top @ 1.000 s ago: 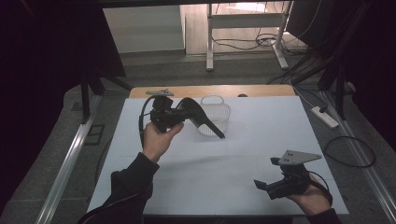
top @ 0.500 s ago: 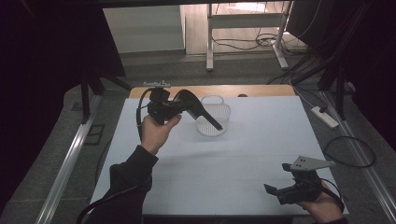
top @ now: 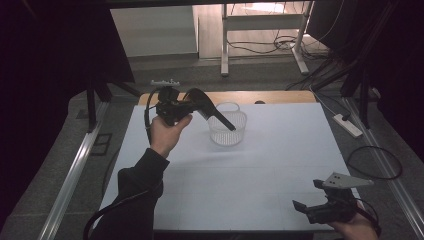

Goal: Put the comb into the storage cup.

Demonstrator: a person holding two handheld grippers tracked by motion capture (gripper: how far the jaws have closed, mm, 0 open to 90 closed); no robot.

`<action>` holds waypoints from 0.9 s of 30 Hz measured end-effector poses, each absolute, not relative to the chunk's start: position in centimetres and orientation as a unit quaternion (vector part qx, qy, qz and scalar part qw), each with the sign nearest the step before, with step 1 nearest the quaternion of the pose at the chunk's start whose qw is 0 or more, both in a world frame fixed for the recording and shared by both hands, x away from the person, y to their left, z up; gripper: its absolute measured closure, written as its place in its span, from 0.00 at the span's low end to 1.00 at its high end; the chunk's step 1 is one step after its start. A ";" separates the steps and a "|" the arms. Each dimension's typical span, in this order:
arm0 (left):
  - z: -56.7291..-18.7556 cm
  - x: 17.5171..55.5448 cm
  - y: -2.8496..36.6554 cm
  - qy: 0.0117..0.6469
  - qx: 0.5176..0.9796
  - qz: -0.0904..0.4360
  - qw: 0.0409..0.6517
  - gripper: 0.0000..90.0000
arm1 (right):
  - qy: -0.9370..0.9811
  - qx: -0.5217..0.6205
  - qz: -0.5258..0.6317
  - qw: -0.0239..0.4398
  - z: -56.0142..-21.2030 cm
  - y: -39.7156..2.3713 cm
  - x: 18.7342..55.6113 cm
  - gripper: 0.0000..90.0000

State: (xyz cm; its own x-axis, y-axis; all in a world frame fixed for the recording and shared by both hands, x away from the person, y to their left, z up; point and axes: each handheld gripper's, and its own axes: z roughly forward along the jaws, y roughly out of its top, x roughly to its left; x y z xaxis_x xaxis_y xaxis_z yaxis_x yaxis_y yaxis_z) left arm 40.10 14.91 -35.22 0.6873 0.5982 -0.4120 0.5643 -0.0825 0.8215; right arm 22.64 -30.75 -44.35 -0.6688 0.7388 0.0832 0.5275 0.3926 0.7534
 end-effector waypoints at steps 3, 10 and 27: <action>-35.1 40.4 14.8 0.396 0.737 0.020 0.547 0.96 | 0.824 0.387 0.390 0.136 -44.3 -30.9 22.3 0.00; -35.4 41.3 14.8 0.404 0.736 0.025 0.542 0.96 | 0.821 0.397 0.384 0.145 -44.2 -31.4 21.7 0.00; -36.6 43.2 13.7 0.415 0.738 0.033 0.530 0.96 | 0.810 0.413 0.385 0.158 -43.9 -32.4 20.8 0.00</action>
State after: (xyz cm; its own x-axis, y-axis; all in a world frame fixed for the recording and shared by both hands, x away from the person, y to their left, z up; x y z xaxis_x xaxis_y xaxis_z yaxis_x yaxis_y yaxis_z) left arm 43.20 13.68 -36.58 0.6526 0.6481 -0.3925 0.5787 -0.0919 0.8103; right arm 20.83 -32.37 -43.89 -0.6088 0.7908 0.0627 0.5476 0.3618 0.7545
